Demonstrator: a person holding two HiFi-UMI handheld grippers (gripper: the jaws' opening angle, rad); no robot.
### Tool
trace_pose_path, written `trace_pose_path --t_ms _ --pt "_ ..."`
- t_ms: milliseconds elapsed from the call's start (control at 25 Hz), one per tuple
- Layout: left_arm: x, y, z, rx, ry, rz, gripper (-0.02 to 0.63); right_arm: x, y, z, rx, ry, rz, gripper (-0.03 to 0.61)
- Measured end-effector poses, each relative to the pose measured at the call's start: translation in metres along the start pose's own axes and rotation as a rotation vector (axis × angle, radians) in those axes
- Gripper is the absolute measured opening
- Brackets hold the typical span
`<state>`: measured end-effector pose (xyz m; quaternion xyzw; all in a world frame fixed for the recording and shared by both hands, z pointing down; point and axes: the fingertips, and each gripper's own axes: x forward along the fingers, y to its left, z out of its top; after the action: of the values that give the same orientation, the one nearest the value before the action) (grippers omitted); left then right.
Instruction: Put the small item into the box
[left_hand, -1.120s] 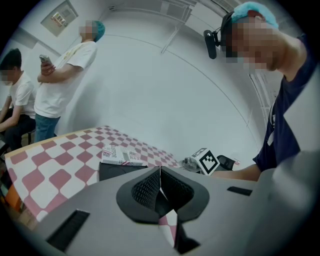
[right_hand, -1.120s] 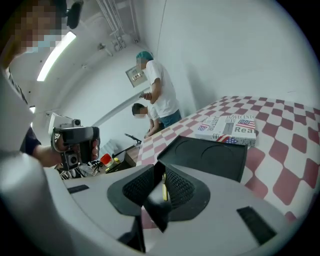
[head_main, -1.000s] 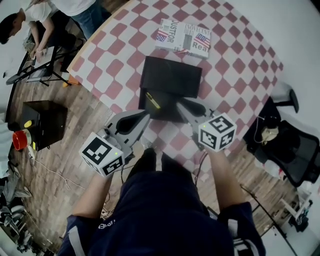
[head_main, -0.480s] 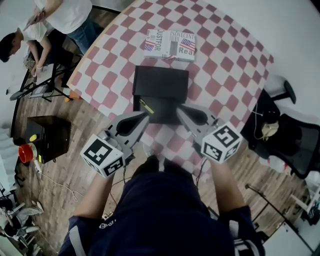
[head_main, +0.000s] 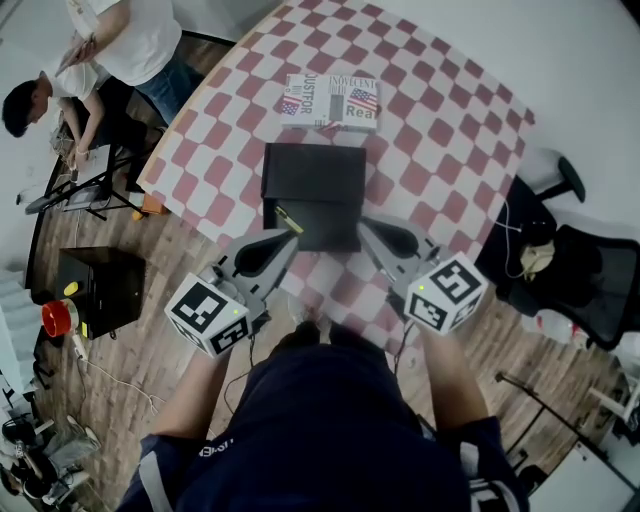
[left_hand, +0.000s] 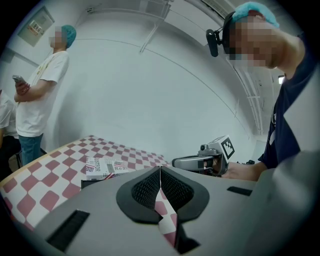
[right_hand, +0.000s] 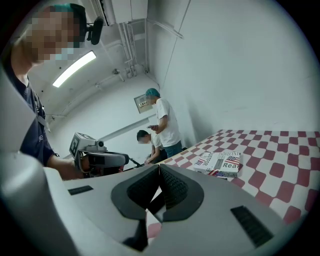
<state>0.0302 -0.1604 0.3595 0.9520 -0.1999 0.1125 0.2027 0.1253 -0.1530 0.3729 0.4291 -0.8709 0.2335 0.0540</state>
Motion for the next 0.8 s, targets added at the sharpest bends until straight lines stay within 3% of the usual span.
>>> trace_pose_path --t_ms 800 --pt "-0.013 -0.028 -0.003 0.031 -0.017 -0.029 0.035 -0.022 0.027 -0.002 -0.033 -0.006 -0.007 0.017"
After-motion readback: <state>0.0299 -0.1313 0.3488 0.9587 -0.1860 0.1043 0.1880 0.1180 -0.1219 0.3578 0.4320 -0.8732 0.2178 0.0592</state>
